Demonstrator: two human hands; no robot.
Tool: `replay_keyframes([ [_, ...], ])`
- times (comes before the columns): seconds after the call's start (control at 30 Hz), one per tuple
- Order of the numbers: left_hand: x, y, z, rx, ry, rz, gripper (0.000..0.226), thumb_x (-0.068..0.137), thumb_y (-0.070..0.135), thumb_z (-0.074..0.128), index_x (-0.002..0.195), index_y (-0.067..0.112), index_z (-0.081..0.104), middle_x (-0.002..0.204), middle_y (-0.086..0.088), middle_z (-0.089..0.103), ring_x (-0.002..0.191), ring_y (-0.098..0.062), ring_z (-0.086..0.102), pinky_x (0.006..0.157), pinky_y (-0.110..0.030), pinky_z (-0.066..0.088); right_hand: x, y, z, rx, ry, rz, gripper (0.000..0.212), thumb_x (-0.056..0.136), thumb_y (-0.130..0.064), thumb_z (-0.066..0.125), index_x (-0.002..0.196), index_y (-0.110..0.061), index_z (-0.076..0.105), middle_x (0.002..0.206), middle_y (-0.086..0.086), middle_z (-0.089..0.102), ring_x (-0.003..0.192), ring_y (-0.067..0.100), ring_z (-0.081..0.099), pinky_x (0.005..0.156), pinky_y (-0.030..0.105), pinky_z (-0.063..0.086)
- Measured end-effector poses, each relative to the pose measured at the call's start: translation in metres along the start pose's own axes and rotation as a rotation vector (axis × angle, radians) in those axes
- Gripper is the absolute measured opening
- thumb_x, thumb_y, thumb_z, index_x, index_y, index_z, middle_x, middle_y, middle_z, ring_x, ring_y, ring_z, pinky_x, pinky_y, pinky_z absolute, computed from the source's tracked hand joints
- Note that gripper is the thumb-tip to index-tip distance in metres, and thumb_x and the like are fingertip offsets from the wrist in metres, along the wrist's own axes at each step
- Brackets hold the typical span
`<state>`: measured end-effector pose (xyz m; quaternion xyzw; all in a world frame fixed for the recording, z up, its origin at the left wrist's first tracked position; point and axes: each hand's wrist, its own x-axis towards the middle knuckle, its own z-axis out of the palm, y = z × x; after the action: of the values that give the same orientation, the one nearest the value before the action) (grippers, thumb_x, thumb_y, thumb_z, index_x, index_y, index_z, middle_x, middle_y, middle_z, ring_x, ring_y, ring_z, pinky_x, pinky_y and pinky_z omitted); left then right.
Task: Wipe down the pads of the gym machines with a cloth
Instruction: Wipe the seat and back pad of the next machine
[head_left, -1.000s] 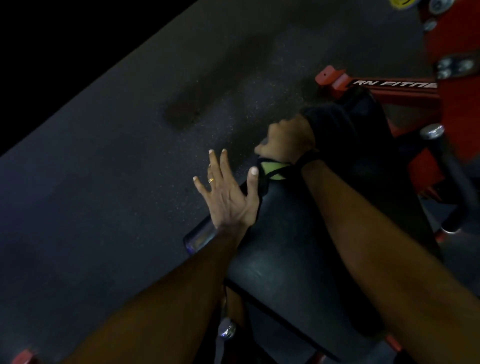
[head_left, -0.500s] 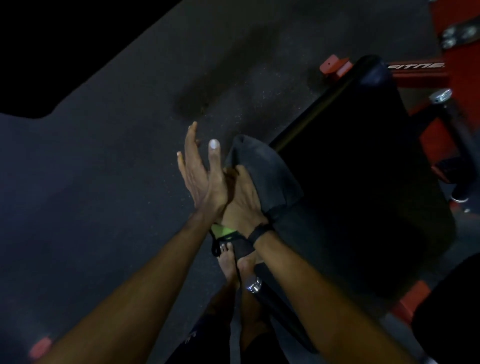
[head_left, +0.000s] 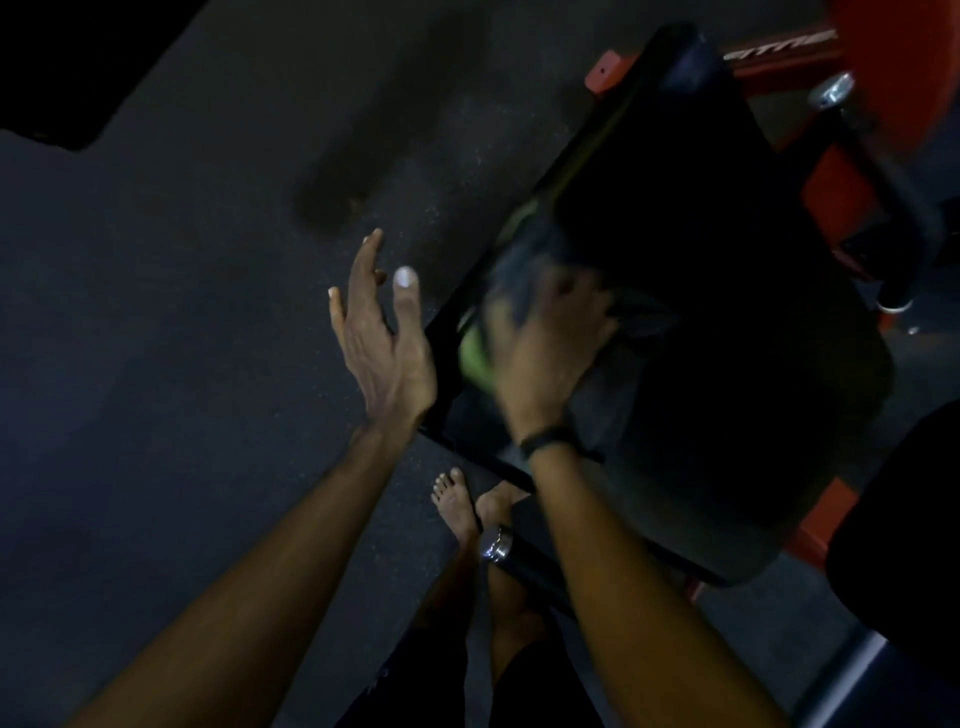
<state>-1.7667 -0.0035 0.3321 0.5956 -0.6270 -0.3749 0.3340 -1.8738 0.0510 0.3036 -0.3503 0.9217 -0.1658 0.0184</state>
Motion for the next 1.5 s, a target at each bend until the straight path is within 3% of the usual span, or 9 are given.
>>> replay_keyframes([
  [0.07, 0.003, 0.004, 0.002, 0.022, -0.023, 0.018, 0.056, 0.102, 0.048, 0.035, 0.145, 0.016, 0.05, 0.149, 0.004, 0.051, 0.134, 0.001, 0.046, 0.126, -0.041, 0.007, -0.08, 0.013, -0.007, 0.107, -0.119, -0.363, 0.049, 0.083, -0.049, 0.051, 0.124, -0.023, 0.052, 0.116, 0.007, 0.048, 0.095, 0.029, 0.046, 0.079, 0.042, 0.033],
  [0.13, 0.012, 0.007, 0.002, 0.085, -0.092, 0.042, 0.056, 0.102, 0.051, 0.034, 0.143, 0.018, 0.052, 0.149, 0.003, 0.052, 0.138, -0.006, 0.043, 0.125, -0.041, 0.009, -0.129, 0.067, -0.016, 0.152, -0.184, -0.409, 0.048, 0.079, -0.054, 0.054, 0.119, -0.027, 0.052, 0.113, 0.003, 0.047, 0.092, 0.029, 0.048, 0.075, 0.039, 0.031],
  [0.23, 0.024, -0.003, 0.015, 0.314, -0.239, 0.105, 0.056, 0.103, 0.049, 0.03, 0.145, 0.016, 0.048, 0.152, -0.003, 0.048, 0.143, -0.015, 0.038, 0.124, -0.046, 0.013, -0.094, 0.124, -0.018, 0.093, -0.086, -0.083, 0.044, 0.08, -0.05, 0.053, 0.112, -0.02, 0.055, 0.105, 0.014, 0.053, 0.089, 0.039, 0.056, 0.075, 0.042, 0.037],
  [0.37, 0.018, -0.028, 0.034, 0.481, -0.32, -0.029, 0.065, 0.104, 0.055, 0.017, 0.148, 0.014, 0.041, 0.151, -0.009, 0.045, 0.14, -0.029, 0.041, 0.12, -0.052, 0.02, 0.036, 0.066, -0.002, 0.058, 0.182, 0.432, 0.057, 0.083, -0.049, 0.045, 0.119, -0.01, 0.063, 0.11, 0.021, 0.06, 0.103, 0.041, 0.057, 0.08, 0.047, 0.041],
  [0.5, 0.018, -0.038, 0.032, 0.527, -0.317, -0.045, 0.07, 0.098, 0.054, 0.012, 0.144, 0.013, 0.046, 0.146, -0.011, 0.05, 0.133, -0.031, 0.047, 0.115, -0.051, 0.028, -0.016, 0.012, -0.002, 0.117, 0.017, -0.14, 0.048, 0.086, -0.044, 0.052, 0.124, -0.018, 0.06, 0.112, 0.013, 0.058, 0.097, 0.03, 0.048, 0.08, 0.043, 0.035],
  [0.6, 0.018, -0.033, 0.032, 0.563, -0.32, -0.054, 0.069, 0.099, 0.055, 0.013, 0.138, 0.013, 0.052, 0.141, -0.01, 0.055, 0.127, -0.028, 0.051, 0.113, -0.05, 0.031, -0.096, 0.078, -0.014, 0.136, -0.123, -0.311, 0.048, 0.083, -0.05, 0.052, 0.121, -0.022, 0.056, 0.109, 0.007, 0.054, 0.089, 0.03, 0.048, 0.074, 0.04, 0.034],
  [0.83, 0.015, -0.034, 0.035, 0.662, -0.296, 0.155, 0.064, 0.102, 0.048, 0.017, 0.132, 0.008, 0.057, 0.134, -0.009, 0.06, 0.118, -0.026, 0.058, 0.11, -0.055, 0.033, 0.032, 0.117, -0.001, -0.004, 0.273, 0.505, 0.042, 0.084, -0.038, 0.061, 0.107, -0.003, 0.067, 0.099, 0.025, 0.062, 0.093, 0.043, 0.061, 0.077, 0.049, 0.047],
  [1.03, 0.014, -0.027, 0.036, 0.694, -0.307, 0.273, 0.059, 0.102, 0.04, 0.022, 0.134, 0.002, 0.056, 0.142, -0.015, 0.056, 0.122, -0.031, 0.057, 0.111, -0.057, 0.032, -0.02, 0.031, -0.004, 0.175, 0.058, 0.145, 0.045, 0.084, -0.041, 0.06, 0.12, -0.014, 0.062, 0.107, 0.014, 0.061, 0.091, 0.03, 0.049, 0.075, 0.041, 0.037],
  [1.5, 0.014, -0.024, 0.039, 0.692, -0.375, 0.387, 0.056, 0.102, 0.037, 0.026, 0.142, 0.006, 0.05, 0.158, -0.016, 0.037, 0.132, -0.032, 0.049, 0.113, -0.058, 0.03, -0.027, 0.025, -0.004, 0.124, 0.08, 0.349, 0.055, 0.068, -0.05, 0.06, 0.117, -0.024, 0.061, 0.114, 0.012, 0.06, 0.105, 0.03, 0.045, 0.089, 0.043, 0.034],
])
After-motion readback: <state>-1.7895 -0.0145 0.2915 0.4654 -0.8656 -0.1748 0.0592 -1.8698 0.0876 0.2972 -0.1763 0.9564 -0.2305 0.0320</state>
